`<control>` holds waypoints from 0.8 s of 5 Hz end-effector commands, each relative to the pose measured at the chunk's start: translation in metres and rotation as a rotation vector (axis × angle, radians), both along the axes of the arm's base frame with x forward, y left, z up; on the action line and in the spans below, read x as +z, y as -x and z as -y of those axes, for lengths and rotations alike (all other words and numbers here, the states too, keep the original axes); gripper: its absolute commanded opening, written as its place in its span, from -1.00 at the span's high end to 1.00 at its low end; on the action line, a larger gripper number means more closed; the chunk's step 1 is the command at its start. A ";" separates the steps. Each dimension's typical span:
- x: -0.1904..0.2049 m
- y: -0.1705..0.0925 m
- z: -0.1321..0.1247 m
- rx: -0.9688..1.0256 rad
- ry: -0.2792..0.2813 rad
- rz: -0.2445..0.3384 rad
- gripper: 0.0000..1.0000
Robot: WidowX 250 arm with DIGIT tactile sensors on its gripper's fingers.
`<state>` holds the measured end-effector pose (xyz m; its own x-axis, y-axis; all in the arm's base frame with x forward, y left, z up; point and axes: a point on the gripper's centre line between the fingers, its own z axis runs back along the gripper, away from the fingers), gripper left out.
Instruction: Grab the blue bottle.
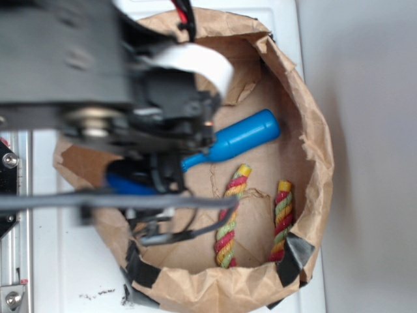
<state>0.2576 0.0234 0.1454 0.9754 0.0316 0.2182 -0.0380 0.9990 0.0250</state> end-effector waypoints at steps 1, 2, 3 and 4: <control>-0.035 -0.038 0.006 0.028 -0.118 0.044 -1.00; -0.049 -0.046 0.013 0.007 -0.118 0.041 -1.00; -0.057 -0.055 0.022 -0.003 -0.104 0.061 -1.00; -0.060 -0.065 0.027 0.003 -0.065 0.079 -1.00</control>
